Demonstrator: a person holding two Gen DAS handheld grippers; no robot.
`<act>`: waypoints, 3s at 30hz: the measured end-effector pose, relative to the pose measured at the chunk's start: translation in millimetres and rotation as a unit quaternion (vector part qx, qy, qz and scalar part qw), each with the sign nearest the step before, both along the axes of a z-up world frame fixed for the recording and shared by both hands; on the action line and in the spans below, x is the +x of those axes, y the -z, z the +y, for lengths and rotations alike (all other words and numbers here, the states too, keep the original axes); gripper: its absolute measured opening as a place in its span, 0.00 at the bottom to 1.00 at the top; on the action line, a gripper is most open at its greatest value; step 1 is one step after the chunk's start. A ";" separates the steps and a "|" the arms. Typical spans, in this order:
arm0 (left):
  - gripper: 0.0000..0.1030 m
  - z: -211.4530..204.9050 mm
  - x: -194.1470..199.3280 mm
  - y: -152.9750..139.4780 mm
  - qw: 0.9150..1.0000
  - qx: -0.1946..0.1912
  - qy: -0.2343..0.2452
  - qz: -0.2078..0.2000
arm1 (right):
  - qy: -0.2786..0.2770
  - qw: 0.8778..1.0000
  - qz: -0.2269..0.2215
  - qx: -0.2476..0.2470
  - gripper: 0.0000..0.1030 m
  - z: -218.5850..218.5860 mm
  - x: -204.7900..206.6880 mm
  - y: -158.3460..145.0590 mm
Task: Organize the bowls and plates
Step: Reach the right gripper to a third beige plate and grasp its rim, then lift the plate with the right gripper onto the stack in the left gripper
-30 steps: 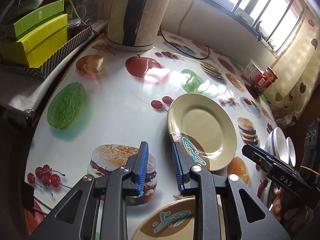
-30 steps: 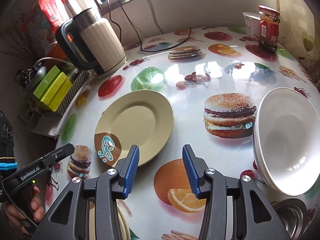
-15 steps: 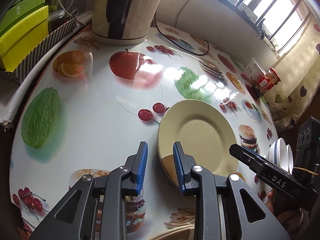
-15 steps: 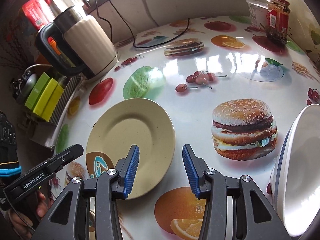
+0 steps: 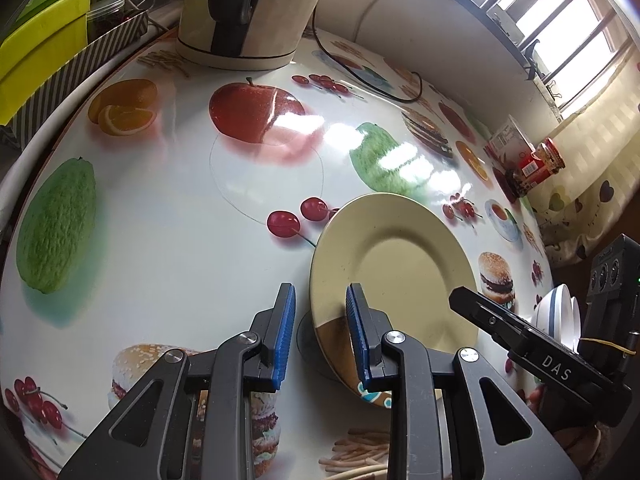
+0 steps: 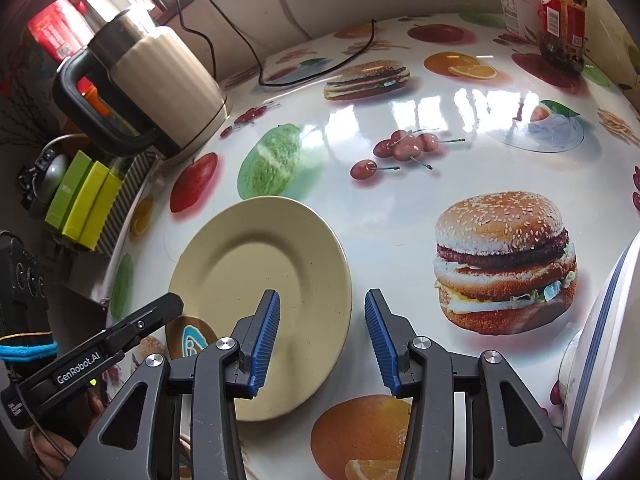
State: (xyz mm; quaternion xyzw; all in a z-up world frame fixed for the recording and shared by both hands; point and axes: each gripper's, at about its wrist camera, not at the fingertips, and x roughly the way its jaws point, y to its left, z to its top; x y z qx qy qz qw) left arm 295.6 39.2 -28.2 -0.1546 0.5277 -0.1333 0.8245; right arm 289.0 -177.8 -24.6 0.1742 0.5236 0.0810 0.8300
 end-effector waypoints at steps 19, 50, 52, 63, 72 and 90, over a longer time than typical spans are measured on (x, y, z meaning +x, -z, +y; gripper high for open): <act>0.19 -5.0 0.9 -0.1 1.000 0.007 -0.003 -0.006 | 0.005 1.000 0.002 -0.002 0.23 0.2 5.5 2.9; 0.19 15.5 -42.7 -35.0 0.999 0.008 -0.017 -0.042 | -0.015 0.999 -0.021 0.022 0.20 10.4 -26.1 -29.2; 0.19 17.2 -48.7 -38.2 0.999 0.009 -0.018 -0.044 | -0.019 0.999 -0.024 0.022 0.20 12.0 -31.4 -33.0; 0.19 30.1 -79.8 -45.5 0.998 0.010 -0.023 -0.049 | -0.040 0.998 -0.031 0.023 0.20 22.5 -62.7 -44.2; 0.19 37.4 -107.1 -40.0 0.998 0.006 -0.030 -0.046 | -0.049 0.998 -0.029 0.024 0.20 28.0 -90.5 -44.6; 0.19 48.0 -158.8 -27.4 0.998 0.012 -0.046 -0.034 | -0.075 0.997 -0.015 0.031 0.20 42.0 -137.4 -27.3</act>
